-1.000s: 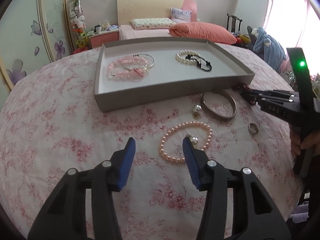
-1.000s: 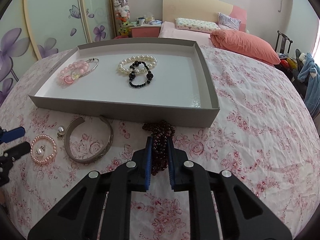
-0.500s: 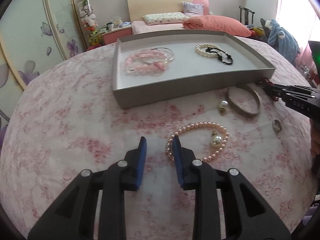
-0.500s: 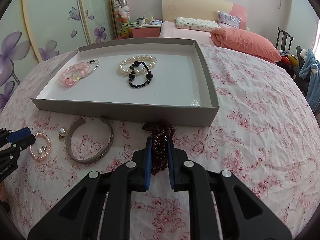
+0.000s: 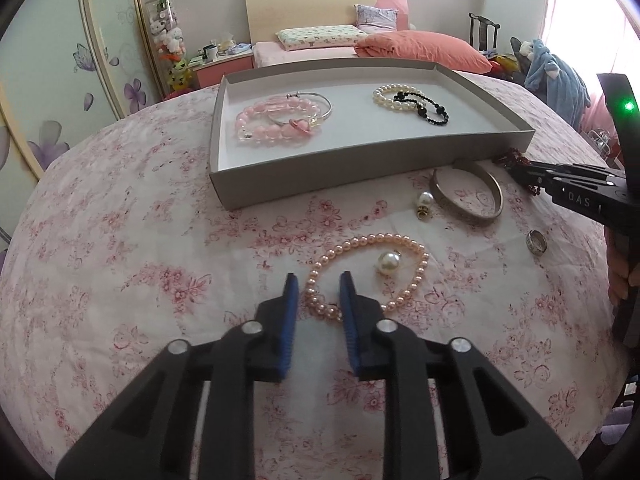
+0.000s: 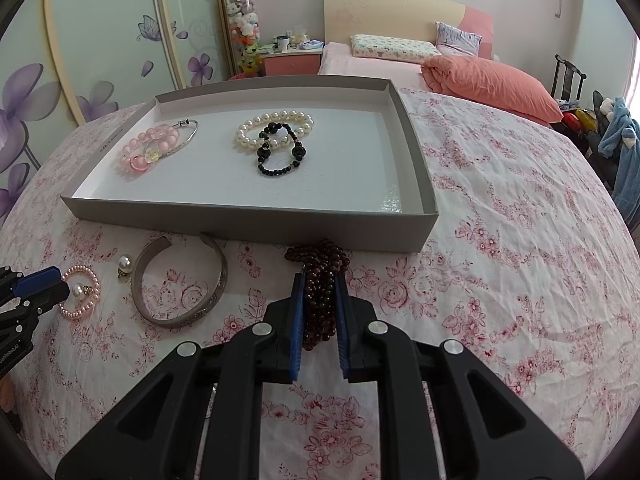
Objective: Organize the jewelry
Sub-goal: 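Move the left tool to the pink pearl bracelet while the right tool holds the red strand, then carry the pink pearl bracelet and red strand in both tools over the gray tray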
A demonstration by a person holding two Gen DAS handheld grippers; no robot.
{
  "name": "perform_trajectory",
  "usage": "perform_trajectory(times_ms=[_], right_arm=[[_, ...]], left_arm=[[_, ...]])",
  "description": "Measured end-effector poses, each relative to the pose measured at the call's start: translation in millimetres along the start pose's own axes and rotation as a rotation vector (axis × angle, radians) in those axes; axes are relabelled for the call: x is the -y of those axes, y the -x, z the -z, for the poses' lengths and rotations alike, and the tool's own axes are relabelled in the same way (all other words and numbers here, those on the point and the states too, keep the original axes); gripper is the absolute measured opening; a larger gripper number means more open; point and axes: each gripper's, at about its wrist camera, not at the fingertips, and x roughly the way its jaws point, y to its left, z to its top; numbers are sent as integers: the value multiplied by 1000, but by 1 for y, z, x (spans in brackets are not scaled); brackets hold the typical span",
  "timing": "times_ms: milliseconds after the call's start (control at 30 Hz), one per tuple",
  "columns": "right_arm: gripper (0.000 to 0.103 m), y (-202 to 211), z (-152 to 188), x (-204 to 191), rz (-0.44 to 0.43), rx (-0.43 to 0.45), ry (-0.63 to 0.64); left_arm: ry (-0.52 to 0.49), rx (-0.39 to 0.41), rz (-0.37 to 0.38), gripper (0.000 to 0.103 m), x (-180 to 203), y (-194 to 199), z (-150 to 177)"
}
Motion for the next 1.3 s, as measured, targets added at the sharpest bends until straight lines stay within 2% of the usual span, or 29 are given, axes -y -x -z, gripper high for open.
perform_trajectory(times_ms=[200, 267, 300, 400, 533, 800, 1300], right_arm=[[15, 0, 0, 1, -1, 0, -2], [15, 0, 0, 1, -3, 0, -5], [15, 0, 0, 1, -4, 0, -7], [15, 1, 1, 2, -7, 1, -16], [14, 2, 1, 4, -17, 8, -46], [13, 18, -1, 8, -54, 77, -100], [13, 48, -4, 0, -125, 190, -126]], left_arm=[[-16, 4, -23, 17, 3, -2, -2], [-15, 5, -33, 14, 3, -2, -2], [-15, 5, -39, 9, 3, -2, -2], [-14, 6, -45, 6, 1, -3, -3], [21, 17, -2, 6, -4, 0, -5], [61, 129, 93, 6, -3, 27, -17], [52, 232, 197, 6, 20, 50, -35]])
